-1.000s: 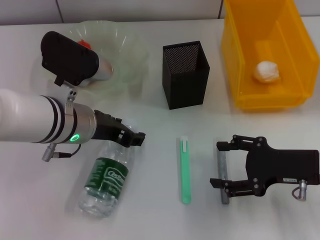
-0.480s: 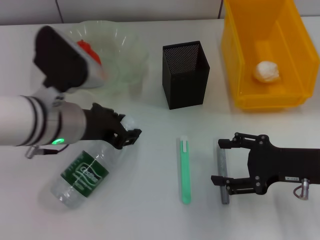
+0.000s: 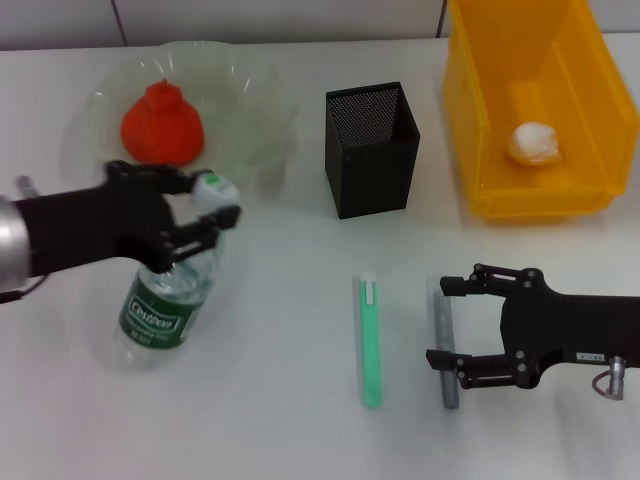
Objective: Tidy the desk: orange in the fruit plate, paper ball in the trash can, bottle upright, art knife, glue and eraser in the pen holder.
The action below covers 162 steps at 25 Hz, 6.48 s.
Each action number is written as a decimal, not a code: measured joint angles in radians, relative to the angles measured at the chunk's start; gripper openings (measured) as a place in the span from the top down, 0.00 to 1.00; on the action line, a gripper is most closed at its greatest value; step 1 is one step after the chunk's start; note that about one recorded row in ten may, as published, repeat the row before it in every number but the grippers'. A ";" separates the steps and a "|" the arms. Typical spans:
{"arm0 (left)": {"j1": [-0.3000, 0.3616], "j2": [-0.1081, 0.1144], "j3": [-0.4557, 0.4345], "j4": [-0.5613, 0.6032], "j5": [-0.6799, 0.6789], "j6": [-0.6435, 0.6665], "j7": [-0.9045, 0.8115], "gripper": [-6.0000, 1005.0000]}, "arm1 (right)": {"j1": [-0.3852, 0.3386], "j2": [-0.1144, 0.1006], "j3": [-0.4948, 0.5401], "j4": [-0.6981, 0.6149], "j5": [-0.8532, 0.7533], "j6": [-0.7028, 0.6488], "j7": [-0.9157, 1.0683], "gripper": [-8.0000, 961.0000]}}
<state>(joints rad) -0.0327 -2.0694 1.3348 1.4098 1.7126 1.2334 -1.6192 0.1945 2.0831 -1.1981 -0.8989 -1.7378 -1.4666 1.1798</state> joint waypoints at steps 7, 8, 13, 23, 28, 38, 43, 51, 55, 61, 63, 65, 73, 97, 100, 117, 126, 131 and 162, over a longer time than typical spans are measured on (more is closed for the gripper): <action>-0.028 0.000 -0.205 -0.246 -0.200 0.188 0.293 0.54 | 0.000 0.000 0.002 -0.004 0.000 -0.002 0.011 0.13; -0.034 0.000 -0.221 -0.269 -0.206 0.201 0.311 0.54 | 0.000 0.000 0.002 -0.005 0.000 -0.002 0.012 0.13; -0.057 0.000 -0.266 -0.354 -0.212 0.227 0.377 0.55 | 0.000 -0.001 0.000 -0.008 -0.002 -0.004 0.021 0.13; -0.065 0.000 -0.269 -0.382 -0.232 0.231 0.440 0.55 | 0.000 -0.002 0.002 -0.009 -0.007 -0.012 0.023 0.13; -0.068 -0.002 -0.274 -0.393 -0.249 0.224 0.497 0.55 | 0.000 -0.002 0.002 -0.009 -0.009 -0.012 0.023 0.13; -0.110 -0.001 -0.283 -0.484 -0.289 0.209 0.529 0.55 | 0.000 -0.002 0.000 -0.009 -0.009 -0.012 0.030 0.13; -0.112 -0.002 -0.298 -0.484 -0.292 0.204 0.532 0.47 | 0.001 -0.002 -0.004 -0.009 -0.009 -0.012 0.035 0.13; -0.063 0.003 -0.469 -0.425 -0.359 0.379 0.567 0.19 | -0.008 -0.003 0.022 -0.084 -0.009 -0.022 0.131 0.13; -0.044 0.001 -0.476 -0.449 -0.313 0.477 0.604 0.19 | -0.032 -0.003 0.033 -0.304 -0.019 -0.044 0.366 0.13; -0.058 -0.004 -0.330 -0.595 -0.143 0.477 0.742 0.19 | 0.014 -0.003 -0.045 -0.707 -0.287 -0.052 0.919 0.13; -0.068 -0.004 -0.299 -0.659 -0.124 0.472 0.797 0.19 | 0.058 -0.003 -0.132 -0.799 -0.443 -0.054 1.094 0.13; -0.080 -0.004 -0.283 -0.715 -0.113 0.468 0.854 0.19 | 0.109 -0.003 -0.226 -0.846 -0.592 -0.055 1.247 0.13; -0.108 0.000 -0.279 -0.771 -0.104 0.467 0.889 0.19 | 0.340 0.004 -0.509 -0.683 -0.823 0.009 1.554 0.13; -0.111 0.000 -0.280 -0.794 -0.103 0.451 0.896 0.19 | 0.559 0.010 -0.683 -0.296 -0.759 0.198 1.666 0.13; -0.114 -0.001 -0.278 -0.799 -0.104 0.449 0.899 0.19 | 0.559 0.010 -0.684 -0.290 -0.759 0.200 1.666 0.13; -0.115 -0.003 -0.278 -0.799 -0.109 0.449 0.908 0.19 | 0.568 0.009 -0.686 -0.225 -0.733 0.214 1.661 0.49; -0.116 -0.003 -0.278 -0.799 -0.111 0.450 0.908 0.19 | 0.568 0.009 -0.688 -0.218 -0.715 0.214 1.649 0.72; -0.116 -0.003 -0.280 -0.799 -0.111 0.448 0.908 0.19 | 0.579 0.009 -0.698 -0.199 -0.708 0.217 1.645 0.79; -0.117 -0.001 -0.279 -0.799 -0.107 0.455 0.907 0.19 | 0.165 0.002 -0.160 -0.458 0.285 0.401 0.570 0.77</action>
<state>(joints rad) -0.1500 -2.0708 1.0555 0.6105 1.6058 1.6881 -0.7118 0.3595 2.0848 -1.3580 -1.3567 -1.4530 -1.0659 1.7500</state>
